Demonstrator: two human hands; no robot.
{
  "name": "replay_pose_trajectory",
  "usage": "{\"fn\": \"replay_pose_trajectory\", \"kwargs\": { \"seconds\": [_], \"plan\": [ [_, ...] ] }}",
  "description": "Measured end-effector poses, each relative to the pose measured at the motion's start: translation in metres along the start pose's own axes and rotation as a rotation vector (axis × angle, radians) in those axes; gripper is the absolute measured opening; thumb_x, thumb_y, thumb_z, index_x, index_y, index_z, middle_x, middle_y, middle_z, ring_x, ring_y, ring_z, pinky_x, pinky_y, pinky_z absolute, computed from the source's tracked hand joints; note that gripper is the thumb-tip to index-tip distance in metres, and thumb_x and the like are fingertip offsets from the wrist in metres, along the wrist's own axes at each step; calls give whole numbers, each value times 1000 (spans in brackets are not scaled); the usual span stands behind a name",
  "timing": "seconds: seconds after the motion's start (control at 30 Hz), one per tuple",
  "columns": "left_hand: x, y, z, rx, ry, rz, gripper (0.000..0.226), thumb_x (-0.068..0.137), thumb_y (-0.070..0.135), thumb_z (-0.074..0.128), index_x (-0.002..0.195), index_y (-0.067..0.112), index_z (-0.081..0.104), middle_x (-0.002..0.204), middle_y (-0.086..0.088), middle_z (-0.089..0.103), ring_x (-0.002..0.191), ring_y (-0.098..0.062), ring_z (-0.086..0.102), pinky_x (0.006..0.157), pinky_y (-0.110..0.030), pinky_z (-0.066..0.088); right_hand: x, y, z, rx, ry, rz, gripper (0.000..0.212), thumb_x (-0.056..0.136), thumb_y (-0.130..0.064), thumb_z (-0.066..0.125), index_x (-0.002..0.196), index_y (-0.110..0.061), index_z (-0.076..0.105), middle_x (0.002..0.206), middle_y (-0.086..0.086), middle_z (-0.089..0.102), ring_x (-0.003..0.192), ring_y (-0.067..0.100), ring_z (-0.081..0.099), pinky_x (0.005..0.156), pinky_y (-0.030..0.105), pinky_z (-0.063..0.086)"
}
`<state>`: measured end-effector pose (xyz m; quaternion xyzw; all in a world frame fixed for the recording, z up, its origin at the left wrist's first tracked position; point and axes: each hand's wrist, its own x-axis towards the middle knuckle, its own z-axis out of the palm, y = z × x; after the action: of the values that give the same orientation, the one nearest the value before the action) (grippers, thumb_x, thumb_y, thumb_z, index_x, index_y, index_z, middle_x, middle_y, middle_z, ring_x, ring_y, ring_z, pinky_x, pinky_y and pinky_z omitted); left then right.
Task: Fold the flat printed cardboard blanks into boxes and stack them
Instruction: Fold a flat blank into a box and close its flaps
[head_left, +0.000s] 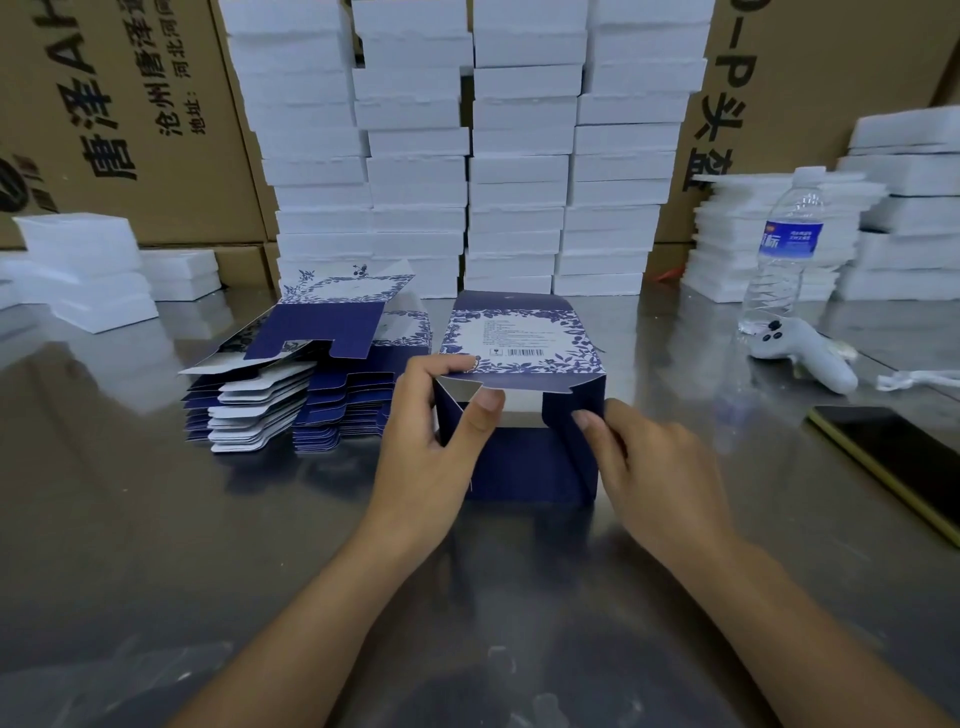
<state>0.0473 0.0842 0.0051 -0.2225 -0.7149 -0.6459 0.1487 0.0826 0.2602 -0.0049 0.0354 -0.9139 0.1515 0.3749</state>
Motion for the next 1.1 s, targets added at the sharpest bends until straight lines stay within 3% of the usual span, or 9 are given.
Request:
{"fn": "replay_pose_trajectory", "kwargs": {
  "seconds": [0.13, 0.2, 0.37, 0.57, 0.67, 0.73, 0.83, 1.1],
  "plan": [
    [2, 0, -2, -24, 4, -17, 46, 65, 73, 46, 100, 43, 50, 94, 5, 53, 74, 2, 46, 64, -7, 37, -3, 7, 5, 34, -165, 61, 35, 95, -47, 39, 72, -21, 34, 59, -7, 43, 69, 31, 54, 54, 35, 24],
    [2, 0, -2, -62, 7, -23, 48, 66, 72, 48, 100, 39, 52, 87, 5, 51, 67, 5, 46, 59, -6, 39, -4, 9, 8, 11, -237, 66, 35, 95, -52, 34, 76, -22, 40, 65, -4, 49, 73, 28, 56, 55, 34, 28],
    [3, 0, -2, -47, -6, -19, 49, 67, 73, 50, 102, 39, 51, 83, 7, 47, 64, 7, 43, 61, -4, 36, -1, 11, 11, -72, -203, 89, 42, 95, -52, 33, 89, -17, 56, 76, 4, 63, 78, 30, 59, 55, 34, 30],
    [5, 3, -4, -145, 27, -39, 46, 74, 68, 57, 101, 31, 52, 69, 21, 52, 56, 10, 50, 50, -3, 39, -3, 10, 11, 68, -306, 129, 40, 94, -51, 40, 66, -22, 37, 62, -6, 49, 65, 21, 51, 48, 28, 27],
    [7, -2, -6, -191, 56, -83, 50, 65, 73, 58, 99, 36, 53, 82, 16, 55, 70, 4, 51, 60, -8, 43, -3, 9, 10, 15, -357, 129, 42, 93, -52, 40, 63, -24, 35, 62, -7, 47, 65, 21, 49, 48, 27, 27],
    [9, -4, -6, -199, 61, -85, 50, 63, 72, 59, 99, 37, 54, 82, 22, 54, 74, 5, 50, 64, -7, 42, -3, 8, 10, -24, -356, 132, 44, 94, -52, 39, 60, -24, 33, 61, -7, 45, 65, 22, 47, 49, 30, 27],
    [9, -4, -5, -201, 52, -73, 46, 67, 70, 58, 99, 37, 54, 75, 29, 52, 70, 9, 48, 62, -3, 40, -2, 7, 8, -51, -350, 133, 45, 94, -50, 40, 59, -24, 31, 59, -7, 42, 65, 23, 45, 51, 33, 26],
    [8, -5, -6, -225, 60, -56, 47, 70, 66, 54, 103, 32, 52, 77, 36, 55, 72, 17, 51, 63, 1, 38, -4, 11, 5, -4, -416, 136, 40, 91, -50, 49, 62, -23, 40, 56, -7, 45, 57, 11, 43, 47, 23, 26]
  ]
}}
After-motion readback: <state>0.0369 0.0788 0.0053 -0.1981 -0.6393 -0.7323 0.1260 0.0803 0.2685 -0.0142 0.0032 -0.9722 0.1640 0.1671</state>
